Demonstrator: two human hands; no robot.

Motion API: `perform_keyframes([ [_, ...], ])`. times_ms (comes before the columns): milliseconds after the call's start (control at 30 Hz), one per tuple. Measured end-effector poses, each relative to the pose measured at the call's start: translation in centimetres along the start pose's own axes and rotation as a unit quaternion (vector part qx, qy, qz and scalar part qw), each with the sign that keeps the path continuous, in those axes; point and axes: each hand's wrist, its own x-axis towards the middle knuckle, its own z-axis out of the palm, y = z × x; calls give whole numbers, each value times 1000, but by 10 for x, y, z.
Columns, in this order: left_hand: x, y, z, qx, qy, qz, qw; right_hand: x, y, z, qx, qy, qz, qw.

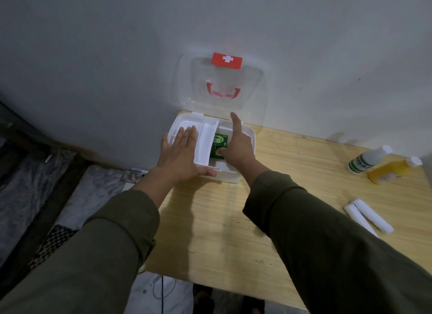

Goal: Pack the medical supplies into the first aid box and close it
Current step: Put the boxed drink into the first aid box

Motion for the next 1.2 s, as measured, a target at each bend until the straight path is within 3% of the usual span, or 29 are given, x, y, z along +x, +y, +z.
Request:
perform_keyframes([
  [400,0,2,-1,-5,-3,0,1000,2,-5,-10,82,-14,15,996],
  [900,-2,3,0,2,8,3,1000,0,-8,-4,40,-8,2,999],
  [1200,-1,2,0,11,8,3,1000,-6,-11,-1,97,-10,12,995],
])
